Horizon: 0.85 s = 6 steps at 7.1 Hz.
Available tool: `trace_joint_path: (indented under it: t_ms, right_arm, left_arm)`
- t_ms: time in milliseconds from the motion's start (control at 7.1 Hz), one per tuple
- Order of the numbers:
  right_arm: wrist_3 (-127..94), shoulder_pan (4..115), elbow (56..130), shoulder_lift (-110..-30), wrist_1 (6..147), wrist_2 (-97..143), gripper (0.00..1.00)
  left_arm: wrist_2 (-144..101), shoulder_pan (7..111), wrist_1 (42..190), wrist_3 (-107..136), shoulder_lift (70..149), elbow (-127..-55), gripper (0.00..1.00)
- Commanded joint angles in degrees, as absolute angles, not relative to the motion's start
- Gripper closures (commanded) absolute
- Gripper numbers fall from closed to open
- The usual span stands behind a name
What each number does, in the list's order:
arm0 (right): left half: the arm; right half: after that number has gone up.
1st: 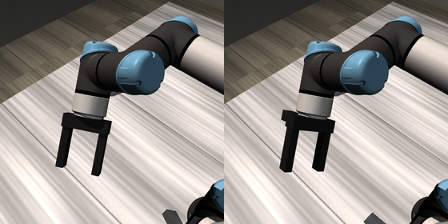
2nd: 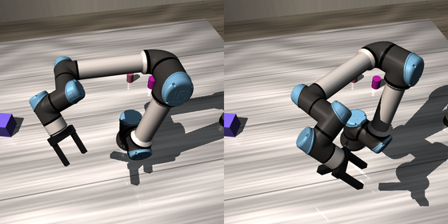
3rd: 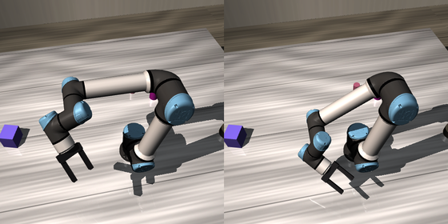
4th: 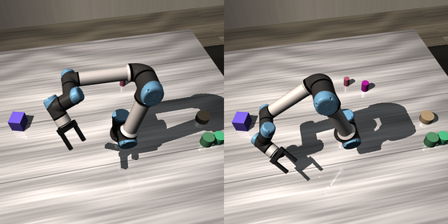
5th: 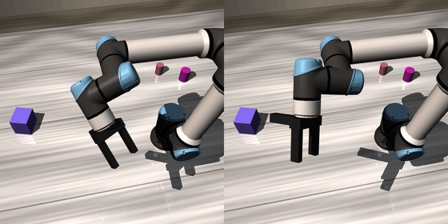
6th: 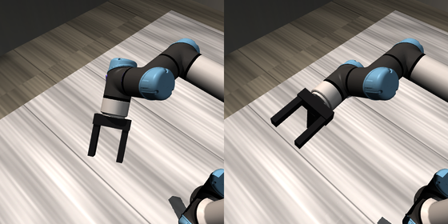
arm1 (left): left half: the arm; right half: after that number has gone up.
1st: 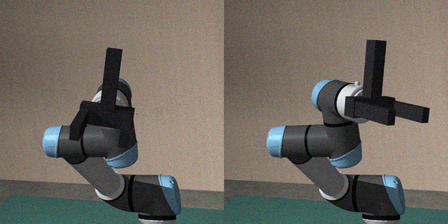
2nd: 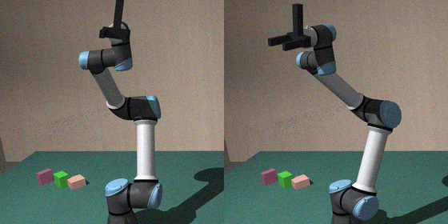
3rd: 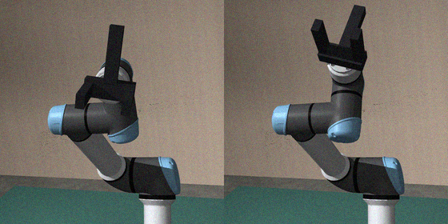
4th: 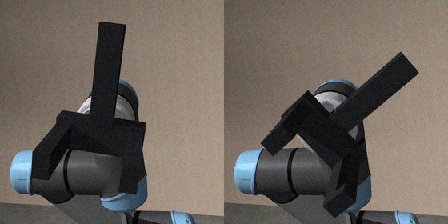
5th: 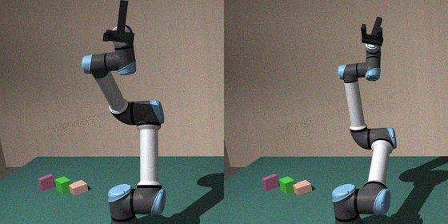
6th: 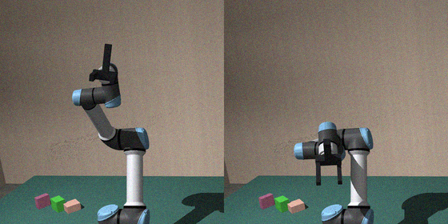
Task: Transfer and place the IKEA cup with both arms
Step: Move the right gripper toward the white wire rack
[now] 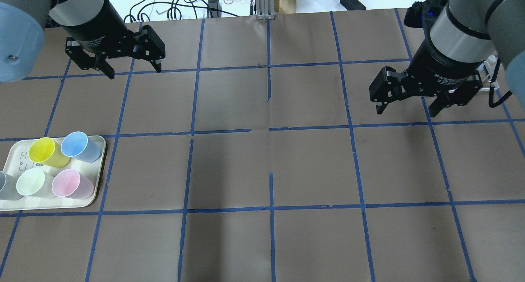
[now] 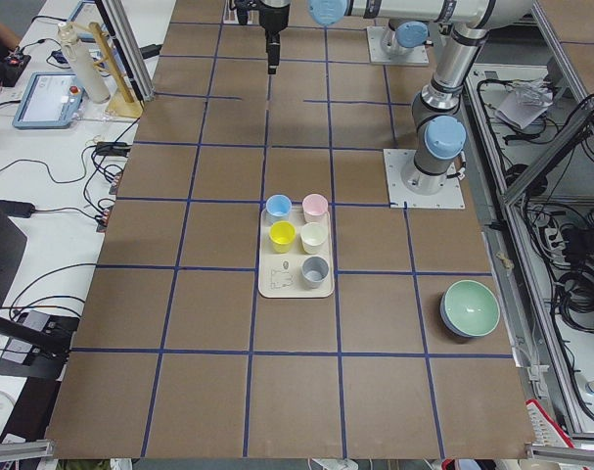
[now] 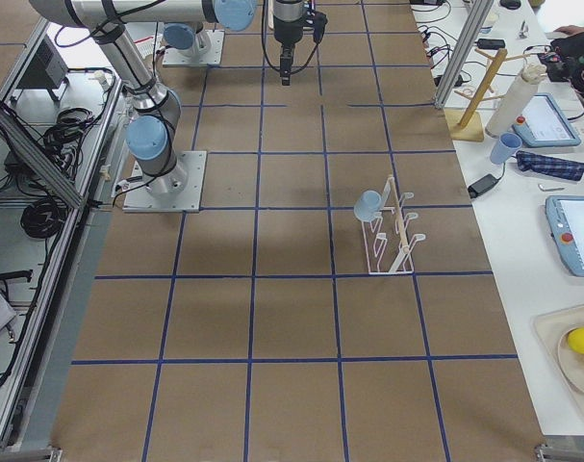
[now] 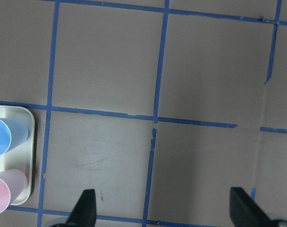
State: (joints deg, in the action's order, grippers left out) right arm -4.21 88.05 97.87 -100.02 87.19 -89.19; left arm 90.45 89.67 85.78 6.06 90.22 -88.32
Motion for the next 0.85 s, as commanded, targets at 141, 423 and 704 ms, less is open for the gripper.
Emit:
trace_joint_path:
  t_ms: [141, 423, 704]
  right_arm:
    - [-4.22, 88.07, 97.82, -100.02, 87.45, -89.21, 0.00]
    - [-4.74, 88.07, 97.82, -99.93, 87.54, -89.12, 0.00]
    - [-6.24, 87.89, 97.82, -99.84, 87.54, -89.03, 0.00]
  left_arm:
    - [90.53, 89.56, 85.78, 6.06, 90.18, -88.24, 0.00]
    - [90.53, 89.39, 85.78, 6.06, 90.26, -88.24, 0.00]
    - [90.53, 89.47, 85.78, 6.06, 90.09, -88.24, 0.00]
